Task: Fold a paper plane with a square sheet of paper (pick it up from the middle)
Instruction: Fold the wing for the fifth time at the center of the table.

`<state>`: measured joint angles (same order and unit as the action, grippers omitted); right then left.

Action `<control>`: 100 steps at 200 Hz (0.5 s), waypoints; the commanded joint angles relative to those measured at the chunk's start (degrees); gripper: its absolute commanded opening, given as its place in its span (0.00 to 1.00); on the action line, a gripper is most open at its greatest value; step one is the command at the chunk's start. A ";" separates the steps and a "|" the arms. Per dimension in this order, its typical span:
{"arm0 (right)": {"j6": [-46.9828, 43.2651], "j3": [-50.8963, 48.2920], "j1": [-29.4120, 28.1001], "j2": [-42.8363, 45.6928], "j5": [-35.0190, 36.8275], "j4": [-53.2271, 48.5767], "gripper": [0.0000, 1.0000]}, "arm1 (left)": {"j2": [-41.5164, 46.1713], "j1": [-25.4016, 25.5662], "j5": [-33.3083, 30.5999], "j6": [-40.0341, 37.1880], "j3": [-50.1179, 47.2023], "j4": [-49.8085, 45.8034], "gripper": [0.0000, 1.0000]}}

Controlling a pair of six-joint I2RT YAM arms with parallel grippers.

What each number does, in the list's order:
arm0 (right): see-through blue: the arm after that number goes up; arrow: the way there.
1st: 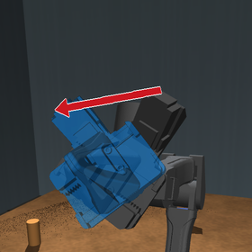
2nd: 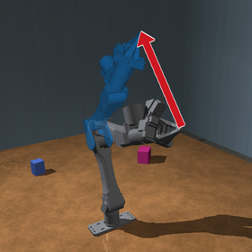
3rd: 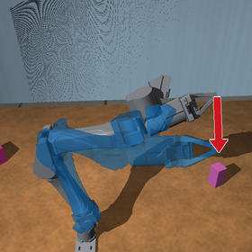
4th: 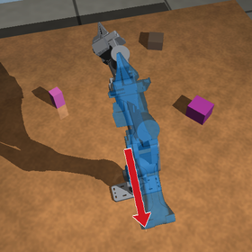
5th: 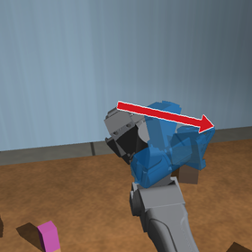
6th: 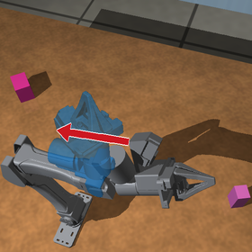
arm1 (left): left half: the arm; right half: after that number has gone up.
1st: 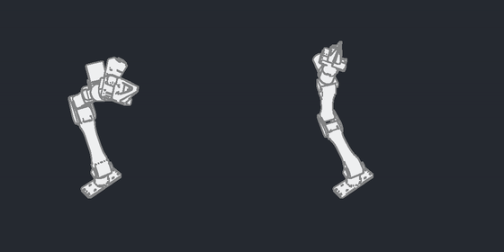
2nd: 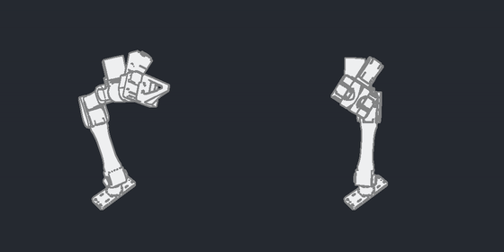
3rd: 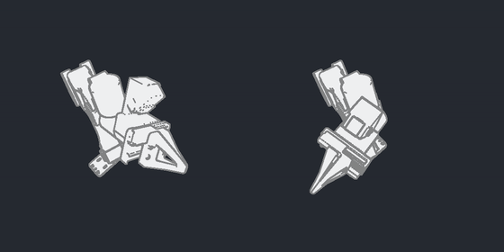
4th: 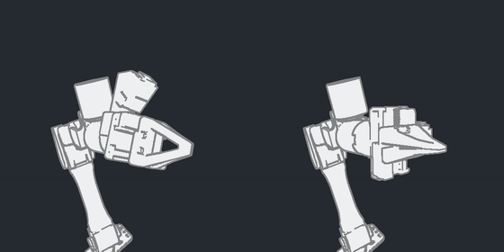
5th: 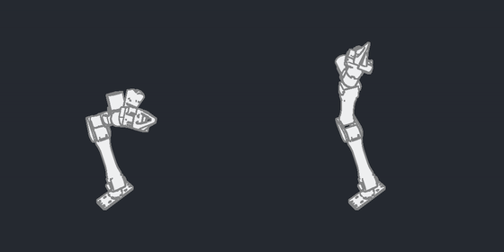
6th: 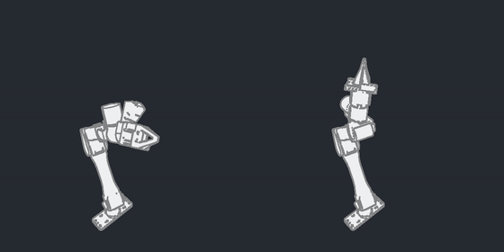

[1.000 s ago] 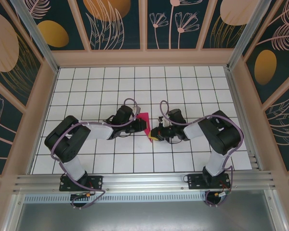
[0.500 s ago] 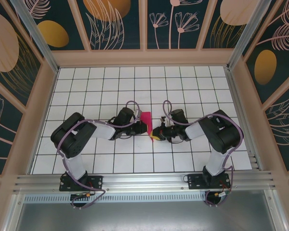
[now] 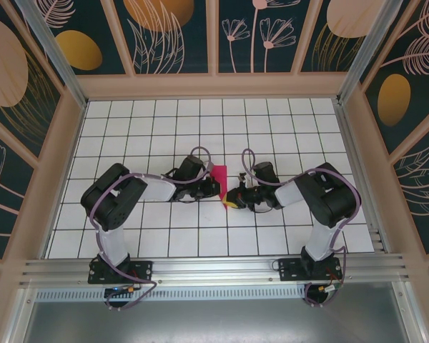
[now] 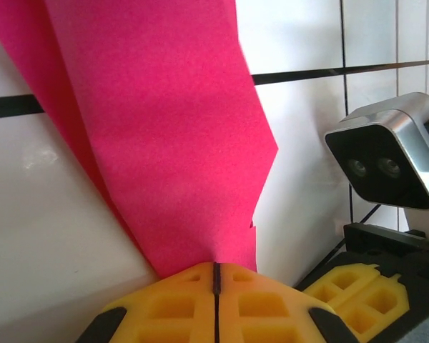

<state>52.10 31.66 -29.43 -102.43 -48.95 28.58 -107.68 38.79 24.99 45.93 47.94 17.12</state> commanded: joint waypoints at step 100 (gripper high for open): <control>-16.23 10.85 -8.46 9.93 22.94 -26.80 0.04 | -7.28 0.36 -9.79 -0.28 4.10 -13.08 0.09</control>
<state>39.27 39.27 -35.40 -90.50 -31.16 7.05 -110.06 39.24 23.38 45.91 53.34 11.70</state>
